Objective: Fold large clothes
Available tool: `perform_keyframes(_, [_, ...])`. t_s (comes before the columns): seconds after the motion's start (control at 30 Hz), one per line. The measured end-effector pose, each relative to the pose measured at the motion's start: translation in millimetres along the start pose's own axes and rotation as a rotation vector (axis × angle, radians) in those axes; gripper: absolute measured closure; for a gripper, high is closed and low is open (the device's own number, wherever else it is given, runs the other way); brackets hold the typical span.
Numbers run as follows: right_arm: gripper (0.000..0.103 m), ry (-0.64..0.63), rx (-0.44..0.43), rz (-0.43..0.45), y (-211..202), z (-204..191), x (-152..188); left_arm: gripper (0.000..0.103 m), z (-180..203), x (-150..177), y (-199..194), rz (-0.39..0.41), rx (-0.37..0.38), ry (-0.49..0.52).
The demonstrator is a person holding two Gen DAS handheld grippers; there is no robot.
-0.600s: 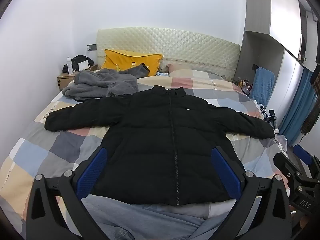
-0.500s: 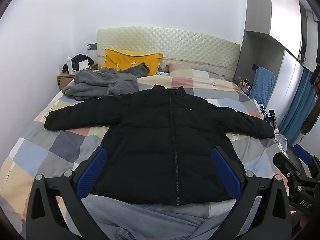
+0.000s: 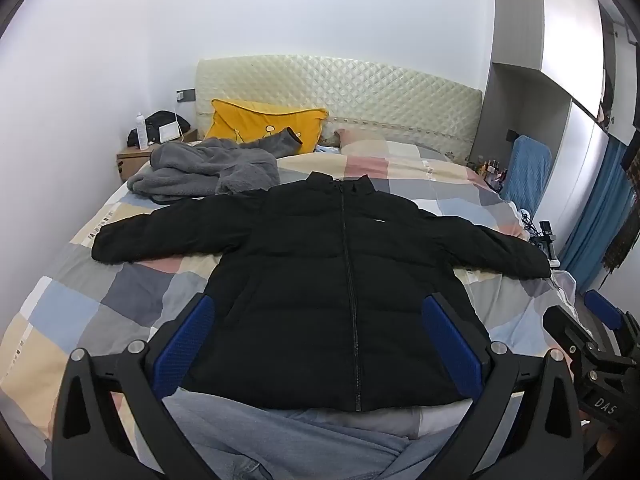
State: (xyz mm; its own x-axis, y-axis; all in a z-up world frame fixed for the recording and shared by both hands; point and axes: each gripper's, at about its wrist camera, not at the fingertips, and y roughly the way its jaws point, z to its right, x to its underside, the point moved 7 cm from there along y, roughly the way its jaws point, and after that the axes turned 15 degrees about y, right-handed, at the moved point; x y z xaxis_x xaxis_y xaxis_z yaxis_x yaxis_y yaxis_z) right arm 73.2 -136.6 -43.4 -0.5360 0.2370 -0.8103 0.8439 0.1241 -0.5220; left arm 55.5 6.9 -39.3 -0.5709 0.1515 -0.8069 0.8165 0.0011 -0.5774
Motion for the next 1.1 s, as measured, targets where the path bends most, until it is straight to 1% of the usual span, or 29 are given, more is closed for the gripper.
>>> perform_keyframes(0.27, [0.000, 0.000, -0.003, 0.000, -4, 2, 1, 0.000, 3, -1, -4, -0.002, -0.010, 0.008])
perform_keyframes(0.5, [0.000, 0.005, 0.001, 0.000, -3, 0, 1, 0.000, -2, 0, 3, -0.019, 0.008, -0.009])
perform_keyframes(1.1, [0.000, 0.019, 0.031, 0.010, -5, 4, 2, 0.000, 0, 1, 7, -0.028, 0.010, -0.003])
